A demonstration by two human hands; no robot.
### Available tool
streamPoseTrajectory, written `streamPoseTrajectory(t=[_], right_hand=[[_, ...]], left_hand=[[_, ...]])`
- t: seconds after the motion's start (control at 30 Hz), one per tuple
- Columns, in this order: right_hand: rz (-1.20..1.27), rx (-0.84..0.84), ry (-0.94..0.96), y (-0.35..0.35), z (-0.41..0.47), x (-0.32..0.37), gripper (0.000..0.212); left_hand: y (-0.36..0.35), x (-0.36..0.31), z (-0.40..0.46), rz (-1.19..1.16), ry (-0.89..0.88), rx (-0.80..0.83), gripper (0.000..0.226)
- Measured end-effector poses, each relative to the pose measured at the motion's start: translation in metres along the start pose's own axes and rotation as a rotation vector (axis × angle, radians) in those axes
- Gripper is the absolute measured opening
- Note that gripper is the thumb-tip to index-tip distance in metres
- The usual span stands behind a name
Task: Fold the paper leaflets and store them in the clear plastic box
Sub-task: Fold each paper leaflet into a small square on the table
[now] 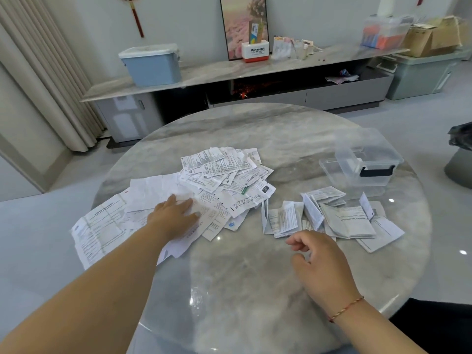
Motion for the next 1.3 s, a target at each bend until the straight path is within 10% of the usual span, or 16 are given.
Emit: streamPoseTrajectory(t=[0.3,0.53,0.8,1.07,1.3], right_hand=[[0.028,0.030,-0.022,-0.006,-0.001,-0.002,0.031],[-0.009,0.033,-0.003,-0.007,-0.005,0.000,0.031],[0.018,0.040,-0.007,-0.006,-0.004,0.002,0.029],[0.032,0.360,0.105,-0.031,-0.016,0.002,0.088],[0.039,0.512,0.150,-0.041,-0.044,-0.004,0.021]], left_hand=[[0.033,0.015,-0.014,-0.194,-0.175,-0.248,0.012],[0.019,-0.001,-0.007,0.170,-0.187,-0.121,0.040],[0.062,-0.006,-0.108,-0.196,-0.409,-0.612,0.026],[-0.028,-0.073,-0.197,-0.435,-0.701,-0.399,0.051],[-0.099,-0.082,-0.214,-0.566,-0.647,-0.125,0.044]])
Point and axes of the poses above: each hand's wrist, its own z-axis towards the middle knuckle, its own y-axis out of the back of the hand, x = y × z, the point moved 10 cm from there along z, towards the middle knuckle, and after that the axes turned 13 degrees about x, right-handed, at the moved point
